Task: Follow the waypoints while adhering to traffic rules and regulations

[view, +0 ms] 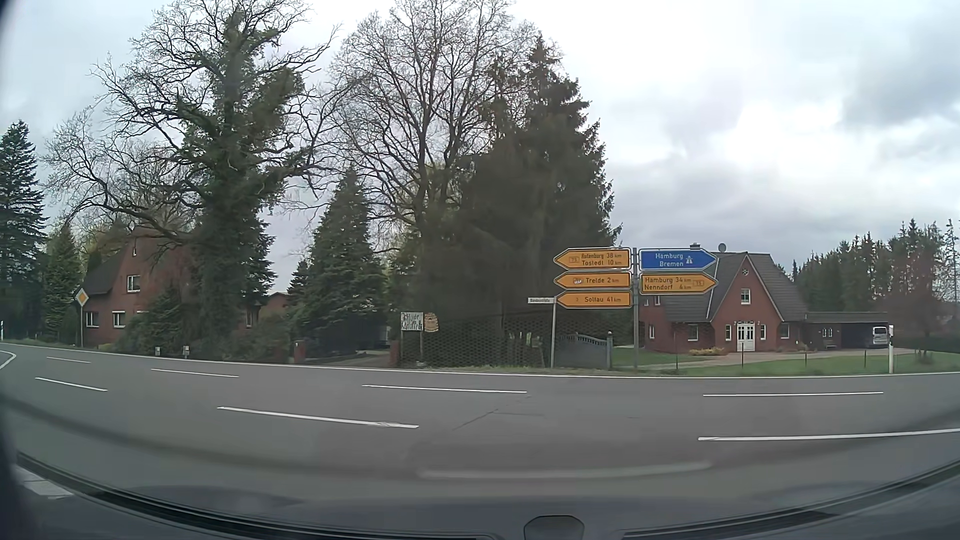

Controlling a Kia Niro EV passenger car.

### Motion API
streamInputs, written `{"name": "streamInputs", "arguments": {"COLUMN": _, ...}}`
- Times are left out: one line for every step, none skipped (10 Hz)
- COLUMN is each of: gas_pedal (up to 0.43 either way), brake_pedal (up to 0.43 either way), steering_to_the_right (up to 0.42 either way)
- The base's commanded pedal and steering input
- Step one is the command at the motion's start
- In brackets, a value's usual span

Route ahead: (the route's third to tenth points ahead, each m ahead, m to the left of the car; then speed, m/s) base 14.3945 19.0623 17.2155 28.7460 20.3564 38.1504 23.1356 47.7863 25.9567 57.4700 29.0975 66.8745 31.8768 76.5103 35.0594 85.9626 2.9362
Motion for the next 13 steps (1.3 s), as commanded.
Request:
{"name": "streamInputs", "arguments": {"gas_pedal": 0.37, "brake_pedal": 0.006, "steering_to_the_right": -0.165}}
{"name": "streamInputs", "arguments": {"gas_pedal": 0.37, "brake_pedal": 0.006, "steering_to_the_right": -0.182}}
{"name": "streamInputs", "arguments": {"gas_pedal": 0.37, "brake_pedal": 0.0, "steering_to_the_right": -0.199}}
{"name": "streamInputs", "arguments": {"gas_pedal": 0.37, "brake_pedal": 0.006, "steering_to_the_right": -0.208}}
{"name": "streamInputs", "arguments": {"gas_pedal": 0.37, "brake_pedal": 0.006, "steering_to_the_right": -0.216}}
{"name": "streamInputs", "arguments": {"gas_pedal": 0.37, "brake_pedal": 0.0, "steering_to_the_right": -0.223}}
{"name": "streamInputs", "arguments": {"gas_pedal": 0.37, "brake_pedal": 0.006, "steering_to_the_right": -0.233}}
{"name": "streamInputs", "arguments": {"gas_pedal": 0.37, "brake_pedal": 0.006, "steering_to_the_right": -0.242}}
{"name": "streamInputs", "arguments": {"gas_pedal": 0.37, "brake_pedal": 0.006, "steering_to_the_right": -0.252}}
{"name": "streamInputs", "arguments": {"gas_pedal": 0.37, "brake_pedal": 0.0, "steering_to_the_right": -0.262}}
{"name": "streamInputs", "arguments": {"gas_pedal": 0.37, "brake_pedal": 0.006, "steering_to_the_right": -0.269}}
{"name": "streamInputs", "arguments": {"gas_pedal": 0.358, "brake_pedal": 0.006, "steering_to_the_right": -0.272}}
{"name": "streamInputs", "arguments": {"gas_pedal": 0.339, "brake_pedal": 0.006, "steering_to_the_right": -0.274}}
